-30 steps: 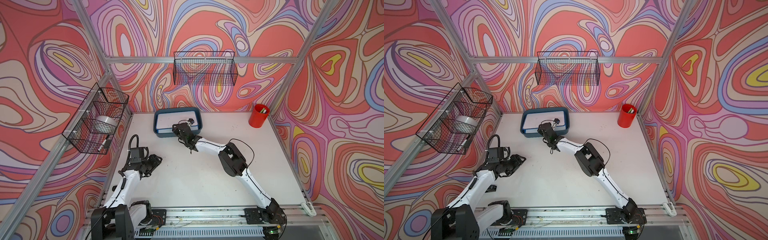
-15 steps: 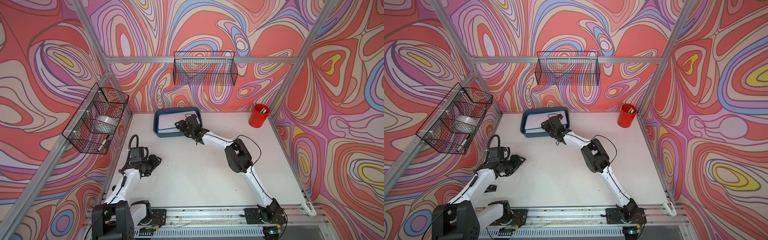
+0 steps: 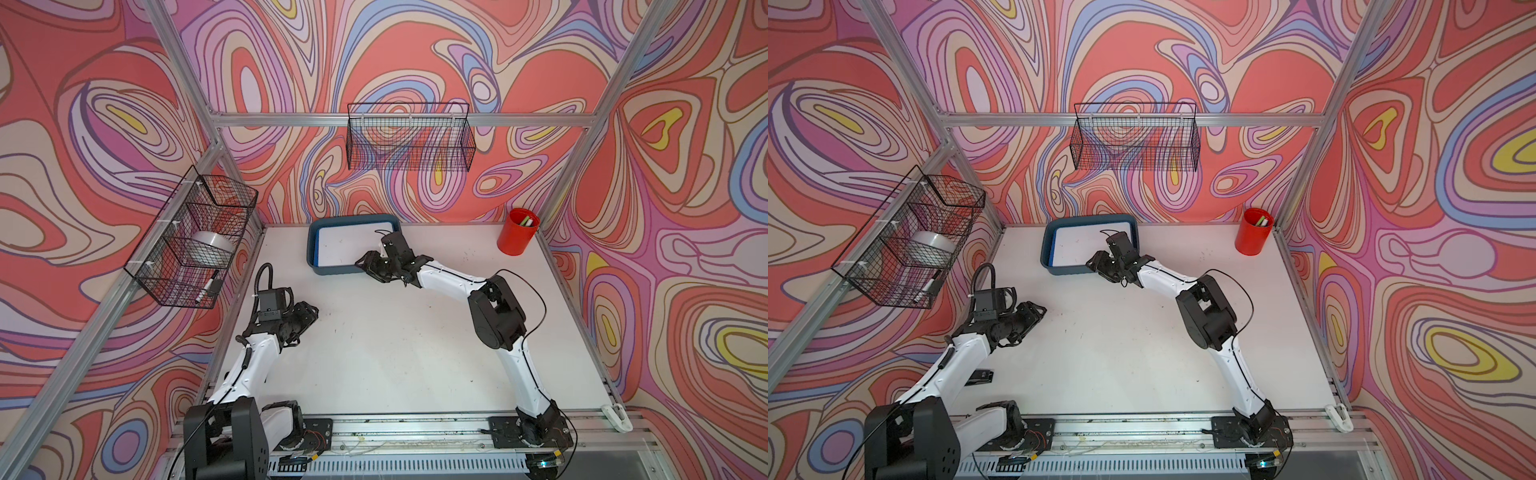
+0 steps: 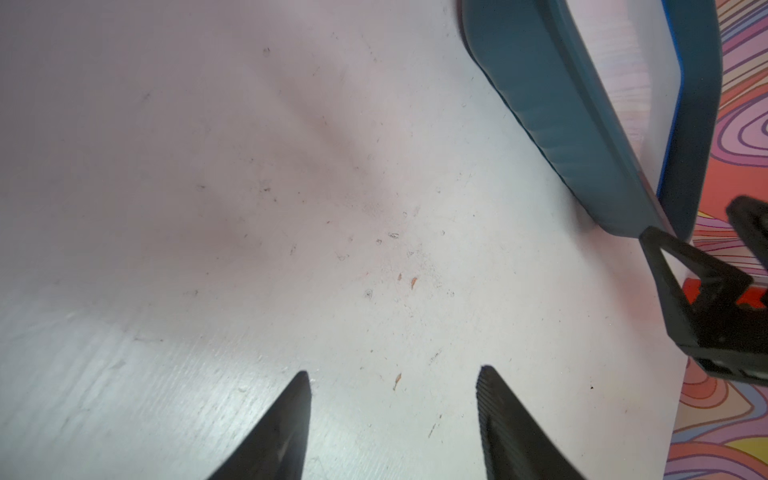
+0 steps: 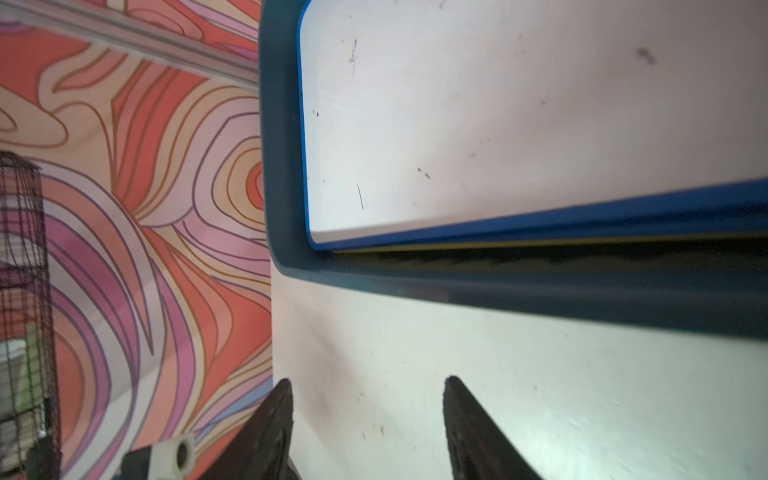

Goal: Put the whiteboard into the storage box
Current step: Place the whiteboard in the storage box, then reset both arms

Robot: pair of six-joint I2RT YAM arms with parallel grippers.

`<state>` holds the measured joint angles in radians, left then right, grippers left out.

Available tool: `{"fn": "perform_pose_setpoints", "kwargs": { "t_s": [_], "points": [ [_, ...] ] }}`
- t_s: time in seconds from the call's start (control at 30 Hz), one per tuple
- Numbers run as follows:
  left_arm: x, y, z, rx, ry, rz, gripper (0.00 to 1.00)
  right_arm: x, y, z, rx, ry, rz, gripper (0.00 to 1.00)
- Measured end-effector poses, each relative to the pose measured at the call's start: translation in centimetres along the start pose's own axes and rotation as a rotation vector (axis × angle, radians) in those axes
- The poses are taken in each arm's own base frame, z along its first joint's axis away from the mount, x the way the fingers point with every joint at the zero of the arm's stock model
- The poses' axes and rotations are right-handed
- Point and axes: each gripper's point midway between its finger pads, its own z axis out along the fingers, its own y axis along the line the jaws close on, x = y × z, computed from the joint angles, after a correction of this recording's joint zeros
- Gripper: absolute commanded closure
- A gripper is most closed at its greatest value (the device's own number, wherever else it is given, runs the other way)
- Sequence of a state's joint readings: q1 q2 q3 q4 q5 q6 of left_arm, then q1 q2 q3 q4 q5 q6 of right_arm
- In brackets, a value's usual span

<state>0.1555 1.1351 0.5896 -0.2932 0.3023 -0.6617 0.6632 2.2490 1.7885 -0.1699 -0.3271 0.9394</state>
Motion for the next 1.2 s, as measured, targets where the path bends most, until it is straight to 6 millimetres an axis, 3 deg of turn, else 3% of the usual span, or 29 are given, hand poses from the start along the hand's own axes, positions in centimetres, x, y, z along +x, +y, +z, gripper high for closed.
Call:
{"fn": "perform_pose_setpoints", "kwargs": {
  "t_s": [0.1, 0.3, 0.43, 0.53, 0.67, 0.7, 0.77, 0.9, 1.0, 1.1, 1.2],
  "points": [
    [-1.0, 0.5, -0.2, -0.030, -0.051, 0.010, 0.39, 0.5, -0.6, -3.9, 0.076, -0.019, -0.146, 0.41],
    [-4.7, 0.7, -1.9, -0.057, -0.284, 0.091, 0.39, -0.5, -2.7, -14.9, 0.245, -0.208, -0.422, 0.41],
    [-5.4, 2.6, -1.8, -0.094, -0.433, 0.160, 0.38, -2.6, -5.8, -21.4, 0.400, -0.382, -0.513, 0.39],
    [-5.0, 4.2, -1.0, -0.124, -0.486, 0.214, 0.38, -4.0, -9.9, -24.4, 0.571, -0.489, -0.548, 0.38],
    [-5.9, 4.3, -0.5, -0.137, -0.544, 0.294, 0.35, -3.9, -16.0, -26.8, 0.782, -0.558, -0.576, 0.36],
    [-6.4, 4.0, -0.5, -0.131, -0.561, 0.311, 0.16, -3.7, -17.5, -27.4, 0.820, -0.566, -0.572, 0.36],
    [-7.2, 3.4, -0.2, -0.115, -0.594, 0.338, 0.00, -3.7, -20.3, -29.0, 0.881, -0.602, -0.543, 0.35],
    [-7.7, 3.2, 1.2, -0.099, -0.603, 0.363, 0.00, -4.2, -25.6, -33.2, 0.980, -0.723, -0.452, 0.35],
    [-7.7, 2.9, 1.8, -0.095, -0.589, 0.386, 0.00, -4.4, -28.3, -35.1, 1.014, -0.804, -0.407, 0.35],
    [-8.4, 2.2, 1.8, -0.074, -0.624, 0.413, 0.00, -4.4, -30.6, -35.2, 1.029, -0.840, -0.413, 0.34],
    [-8.6, 1.7, 2.0, -0.060, -0.640, 0.438, 0.00, -4.3, -31.4, -34.2, 0.988, -0.845, -0.457, 0.35]
  ]
}}
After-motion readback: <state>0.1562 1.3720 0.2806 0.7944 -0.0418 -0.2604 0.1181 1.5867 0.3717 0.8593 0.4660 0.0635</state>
